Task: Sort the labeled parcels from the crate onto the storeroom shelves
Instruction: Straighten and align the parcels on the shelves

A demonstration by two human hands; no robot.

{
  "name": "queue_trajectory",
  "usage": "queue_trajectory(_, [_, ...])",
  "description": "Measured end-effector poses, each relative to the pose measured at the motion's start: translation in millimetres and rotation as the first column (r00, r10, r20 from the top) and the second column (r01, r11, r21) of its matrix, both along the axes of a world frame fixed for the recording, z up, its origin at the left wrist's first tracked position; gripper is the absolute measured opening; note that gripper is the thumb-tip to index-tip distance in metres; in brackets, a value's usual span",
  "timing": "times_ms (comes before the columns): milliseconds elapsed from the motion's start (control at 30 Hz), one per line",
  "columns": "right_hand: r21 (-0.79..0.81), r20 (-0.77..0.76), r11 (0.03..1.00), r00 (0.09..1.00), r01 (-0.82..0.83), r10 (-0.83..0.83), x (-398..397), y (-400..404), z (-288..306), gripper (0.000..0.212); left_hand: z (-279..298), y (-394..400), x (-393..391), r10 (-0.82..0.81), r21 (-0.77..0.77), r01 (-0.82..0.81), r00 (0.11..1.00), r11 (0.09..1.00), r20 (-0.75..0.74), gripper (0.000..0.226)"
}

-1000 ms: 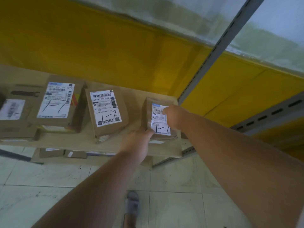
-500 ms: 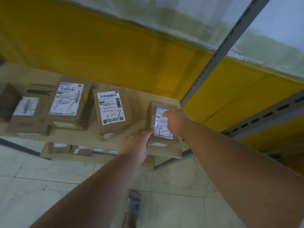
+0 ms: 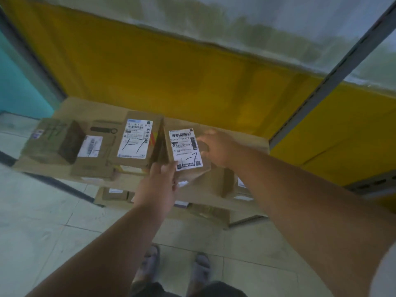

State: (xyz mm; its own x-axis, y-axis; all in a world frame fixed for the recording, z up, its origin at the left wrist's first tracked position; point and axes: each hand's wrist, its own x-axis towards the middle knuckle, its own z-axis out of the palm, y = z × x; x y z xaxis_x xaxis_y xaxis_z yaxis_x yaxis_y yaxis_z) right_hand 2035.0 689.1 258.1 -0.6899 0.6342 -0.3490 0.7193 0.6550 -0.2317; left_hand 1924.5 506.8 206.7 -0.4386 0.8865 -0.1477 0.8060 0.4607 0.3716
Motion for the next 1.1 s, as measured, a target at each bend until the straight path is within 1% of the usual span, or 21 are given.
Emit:
queue_trajectory(100, [-0.041,-0.006,0.996,0.997,0.082,-0.082,-3,-6,-10,0.052,-9,8,-14,-0.09,-0.03,0.09,0.996,0.995,0.019,0.076])
queue_trajectory(167, [-0.05,-0.026,0.988,0.989,0.144,-0.146,3,-14,-9,0.046,-11,11,-18,-0.128,-0.024,0.129,0.991,0.991,0.03,0.078])
queue_trajectory(267, [-0.069,-0.017,0.969,0.971,0.236,-0.237,11,-21,-5,0.046,-10,18,-27,-0.169,-0.005,0.169,0.984,0.986,0.055,0.075])
queue_trajectory(433, [-0.057,0.008,0.941,0.943,0.334,-0.334,14,-30,-4,0.041,-7,30,-38,-0.262,-0.021,0.264,0.962,0.964,0.079,0.065])
queue_trajectory(633, [-0.071,-0.017,0.909,0.911,0.41,-0.412,19,-44,-6,0.04,-6,25,-33,-0.303,0.007,0.304,0.951,0.953,0.066,0.066])
queue_trajectory(800, [-0.071,-0.024,0.911,0.913,0.405,-0.408,25,-43,-7,0.044,-4,25,-26,-0.283,0.018,0.282,0.956,0.959,0.082,0.065])
queue_trajectory(933, [-0.058,-0.036,0.921,0.921,0.385,-0.387,26,-41,-5,0.035,-1,27,-21,-0.253,-0.001,0.255,0.963,0.967,0.093,0.063])
queue_trajectory(1033, [-0.006,-0.028,0.94,0.939,0.342,-0.342,26,-45,0,0.035,3,24,-20,-0.235,-0.005,0.237,0.966,0.971,0.108,0.062])
queue_trajectory(1100, [0.049,-0.04,0.954,0.955,0.295,-0.293,22,-46,5,0.039,10,16,-20,-0.198,0.005,0.199,0.972,0.98,0.127,0.058])
